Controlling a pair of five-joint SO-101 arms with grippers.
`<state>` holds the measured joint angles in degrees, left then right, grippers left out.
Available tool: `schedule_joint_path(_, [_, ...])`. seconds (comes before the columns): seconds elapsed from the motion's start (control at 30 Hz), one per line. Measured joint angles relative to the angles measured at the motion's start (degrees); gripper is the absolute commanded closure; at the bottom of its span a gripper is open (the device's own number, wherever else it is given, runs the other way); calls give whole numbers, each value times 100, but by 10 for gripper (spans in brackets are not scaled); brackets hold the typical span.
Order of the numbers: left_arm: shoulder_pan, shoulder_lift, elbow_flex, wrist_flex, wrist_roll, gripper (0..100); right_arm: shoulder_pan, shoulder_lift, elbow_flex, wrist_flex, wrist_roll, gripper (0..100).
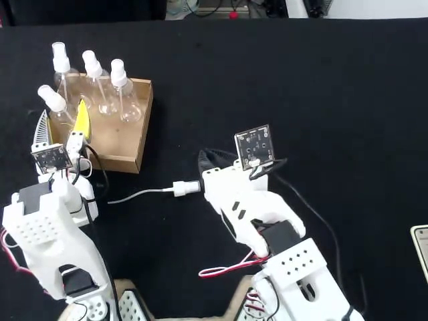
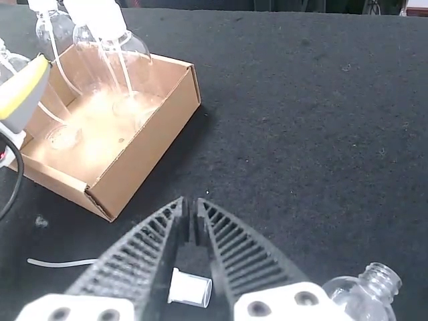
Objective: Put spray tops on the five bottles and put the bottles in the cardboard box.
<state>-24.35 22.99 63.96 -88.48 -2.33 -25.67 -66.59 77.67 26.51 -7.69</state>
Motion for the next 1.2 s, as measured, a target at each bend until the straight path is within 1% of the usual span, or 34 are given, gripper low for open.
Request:
schedule_joint_path(0.2, [0,-44,185,-26,18,716,0,0,0,0,0,980])
schedule_joint_path(0.4, [0,-914,800,9,26,715,0,0,0,0,0,980])
schedule_joint_path(0.6, [0,-2084,1556,923,26,718,26,0,0,0,0,980])
schedule_joint_path(0.67, [0,-2514,1793,1301,26,719,220,0,0,0,0,980])
schedule_joint_path(0.73, [0,-2980,2004,1749,26,719,563,0,0,0,0,980])
schedule_joint_path(0.87, [0,-4035,2286,3015,26,719,1143,0,0,0,0,980])
schedule_joint_path(0.97, [0,-4941,2286,4413,26,719,1363,0,0,0,0,980])
schedule_joint_path(1.03, [0,-5591,2215,5609,35,719,1389,0,0,0,0,980])
schedule_joint_path(1.13, [0,-6629,1802,7710,35,715,1415,0,0,0,0,980])
schedule_joint_path(1.2, [0,-7279,1407,9196,26,714,1626,0,-26,0,0,980])
